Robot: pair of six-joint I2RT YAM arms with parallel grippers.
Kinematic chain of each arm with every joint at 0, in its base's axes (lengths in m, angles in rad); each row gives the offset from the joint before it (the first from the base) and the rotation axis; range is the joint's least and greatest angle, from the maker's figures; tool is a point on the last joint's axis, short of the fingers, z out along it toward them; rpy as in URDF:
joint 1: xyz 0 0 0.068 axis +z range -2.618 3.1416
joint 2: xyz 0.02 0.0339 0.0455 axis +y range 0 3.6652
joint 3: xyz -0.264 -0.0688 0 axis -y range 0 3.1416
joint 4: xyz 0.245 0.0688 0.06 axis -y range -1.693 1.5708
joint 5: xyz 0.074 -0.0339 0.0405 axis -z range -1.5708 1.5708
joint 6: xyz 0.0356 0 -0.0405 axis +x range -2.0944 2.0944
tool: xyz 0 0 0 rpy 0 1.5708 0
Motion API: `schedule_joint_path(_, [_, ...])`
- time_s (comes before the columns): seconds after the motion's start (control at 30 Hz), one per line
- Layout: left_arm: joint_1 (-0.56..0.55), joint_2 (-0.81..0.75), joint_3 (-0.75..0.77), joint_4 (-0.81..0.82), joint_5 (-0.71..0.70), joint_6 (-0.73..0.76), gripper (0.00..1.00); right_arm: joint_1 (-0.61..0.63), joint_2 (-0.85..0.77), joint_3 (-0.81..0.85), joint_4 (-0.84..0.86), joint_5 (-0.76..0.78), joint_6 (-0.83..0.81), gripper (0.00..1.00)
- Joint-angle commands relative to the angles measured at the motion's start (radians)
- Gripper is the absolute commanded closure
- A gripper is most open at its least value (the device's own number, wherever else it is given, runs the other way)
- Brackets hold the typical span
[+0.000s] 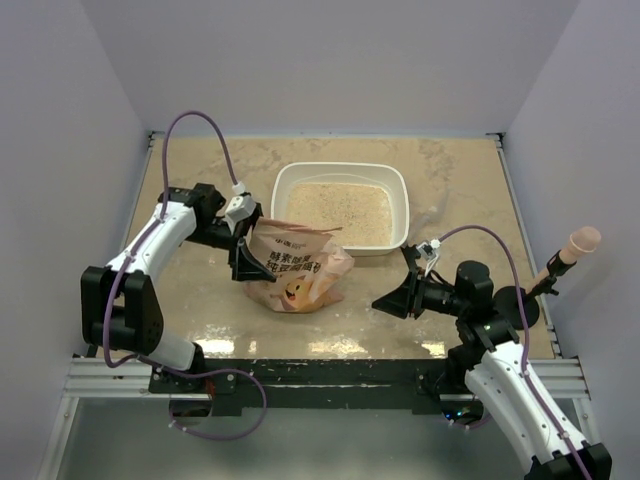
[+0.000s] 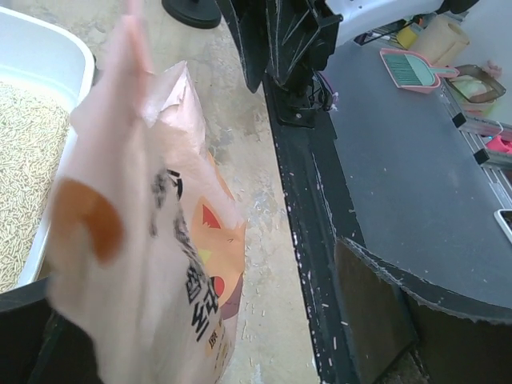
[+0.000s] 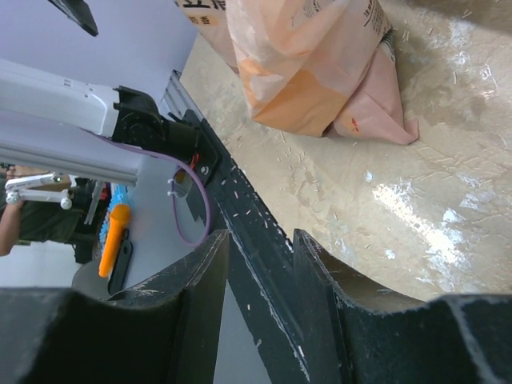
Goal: Fill the litter box with clean litter
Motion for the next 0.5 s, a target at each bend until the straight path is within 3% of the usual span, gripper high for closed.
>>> schedule_joint_path(0.0, [0.010,-0.011,0.103,0.011,0.254,-0.053,0.00,-0.002,0.008,0.024,-0.003,0.004,-0.034,0.57])
schedule_joint_path(0.23, [0.151,0.000,0.107,0.012,0.254,-0.093,0.00,-0.001,0.006,0.004,0.009,0.004,-0.031,0.56])
schedule_joint_path(0.33, [0.151,-0.050,0.086,0.012,0.254,-0.037,0.00,-0.002,0.011,0.006,0.006,0.006,-0.039,0.56])
schedule_joint_path(0.47, [0.151,-0.196,0.006,0.015,0.255,0.153,0.00,-0.001,0.017,0.001,0.009,0.007,-0.043,0.55])
